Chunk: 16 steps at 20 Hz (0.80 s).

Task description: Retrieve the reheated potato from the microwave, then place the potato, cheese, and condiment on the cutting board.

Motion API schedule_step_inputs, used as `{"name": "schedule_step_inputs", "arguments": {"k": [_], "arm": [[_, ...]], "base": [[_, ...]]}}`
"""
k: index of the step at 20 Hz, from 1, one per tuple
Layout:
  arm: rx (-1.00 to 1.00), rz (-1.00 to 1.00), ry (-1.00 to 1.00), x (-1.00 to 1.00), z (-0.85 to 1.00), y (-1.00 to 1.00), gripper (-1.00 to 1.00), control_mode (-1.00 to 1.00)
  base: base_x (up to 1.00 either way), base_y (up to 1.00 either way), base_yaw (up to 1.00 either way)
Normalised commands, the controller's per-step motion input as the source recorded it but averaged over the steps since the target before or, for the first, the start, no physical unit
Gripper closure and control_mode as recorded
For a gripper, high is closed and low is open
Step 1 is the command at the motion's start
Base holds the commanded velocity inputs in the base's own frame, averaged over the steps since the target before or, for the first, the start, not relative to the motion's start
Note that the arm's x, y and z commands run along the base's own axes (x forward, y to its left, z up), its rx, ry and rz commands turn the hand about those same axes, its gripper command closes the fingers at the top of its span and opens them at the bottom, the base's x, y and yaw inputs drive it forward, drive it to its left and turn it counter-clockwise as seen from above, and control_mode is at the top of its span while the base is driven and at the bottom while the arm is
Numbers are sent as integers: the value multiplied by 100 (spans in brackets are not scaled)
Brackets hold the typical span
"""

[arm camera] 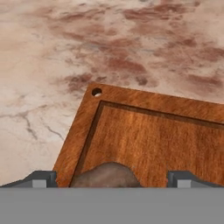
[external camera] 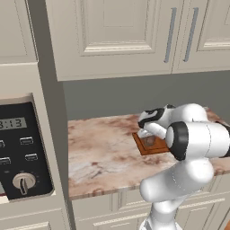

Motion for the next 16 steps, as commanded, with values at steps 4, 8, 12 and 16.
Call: {"name": "schedule_step_inputs", "arguments": {"k": [4,8,12,16], "arm": [[0,-1,19,-4,37,-7,-100,-100],[0,-1,12,-10,33,-14,-100,-100],[0,0,4,-25,28,-21,-100,-100],[0,0,0,-41,19,-24,-100,-100]], "base": [[0,0,0],[0,0,0],[0,0,0],[0,0,0]]}}
